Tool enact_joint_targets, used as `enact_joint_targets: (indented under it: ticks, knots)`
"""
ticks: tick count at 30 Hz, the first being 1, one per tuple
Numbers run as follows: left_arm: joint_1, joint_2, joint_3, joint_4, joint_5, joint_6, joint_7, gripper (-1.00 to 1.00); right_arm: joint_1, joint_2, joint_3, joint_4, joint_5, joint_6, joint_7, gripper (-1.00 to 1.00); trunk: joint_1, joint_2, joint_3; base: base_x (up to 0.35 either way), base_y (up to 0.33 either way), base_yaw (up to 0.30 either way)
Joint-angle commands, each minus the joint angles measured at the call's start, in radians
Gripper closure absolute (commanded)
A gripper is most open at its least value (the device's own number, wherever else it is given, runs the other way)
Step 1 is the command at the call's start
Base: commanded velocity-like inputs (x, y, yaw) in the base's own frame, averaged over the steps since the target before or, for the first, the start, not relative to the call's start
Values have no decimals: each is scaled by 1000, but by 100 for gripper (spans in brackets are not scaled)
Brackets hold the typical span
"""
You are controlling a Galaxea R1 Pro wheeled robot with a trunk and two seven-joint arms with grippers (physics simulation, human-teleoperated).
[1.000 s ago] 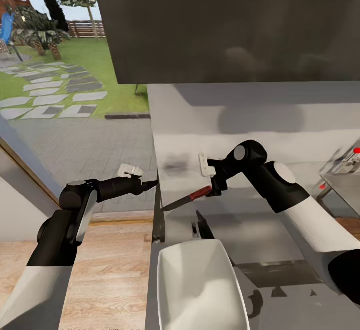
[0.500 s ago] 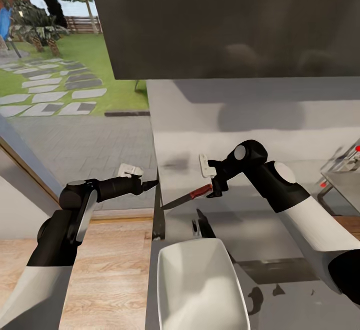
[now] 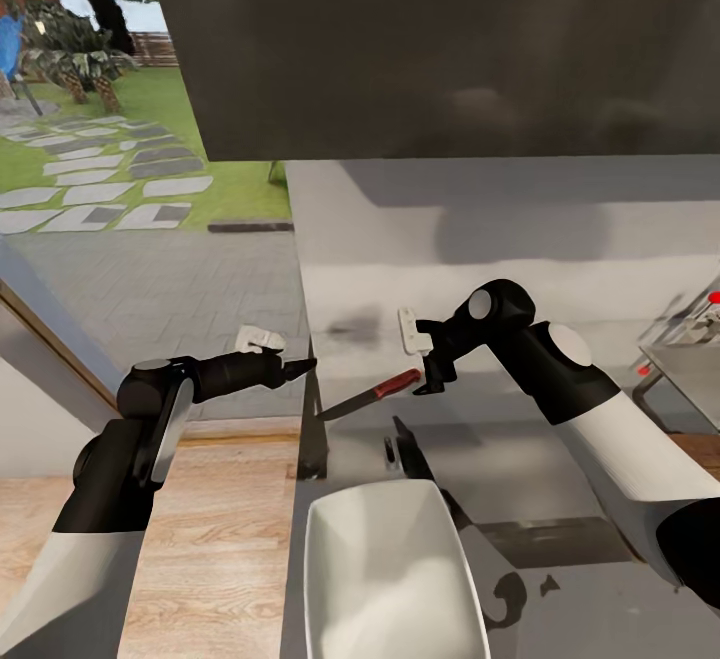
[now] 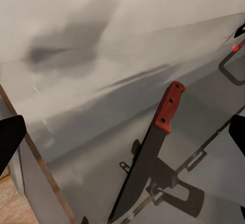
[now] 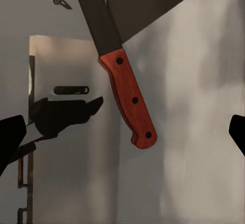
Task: In the kitchen, take the Vidalia onion out of the sink, dice it on the chopping board with the paring knife, put the diced onion into the bowl on the countertop, then place both the paring knife and the chopping board into the sink.
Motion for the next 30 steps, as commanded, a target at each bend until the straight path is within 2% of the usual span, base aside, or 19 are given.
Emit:
enact_joint_targets:
  ticks: [1, 22, 30]
  knots:
    - [-1, 1, -1, -1, 2, 7, 0, -100, -1, -1, 2, -1, 2, 10, 3, -100, 1, -2, -2, 2, -4, 0]
    - [-1, 1, -1, -2, 2, 7, 0, -100, -1, -1, 5, -1, 3, 12, 3, -100, 1, -2, -2, 0, 0, 0]
    - [-1, 1, -2, -2, 2, 7, 0, -100, -1, -1, 7, -1, 3, 12, 3, -100, 1, -2, -8, 9, -100, 150]
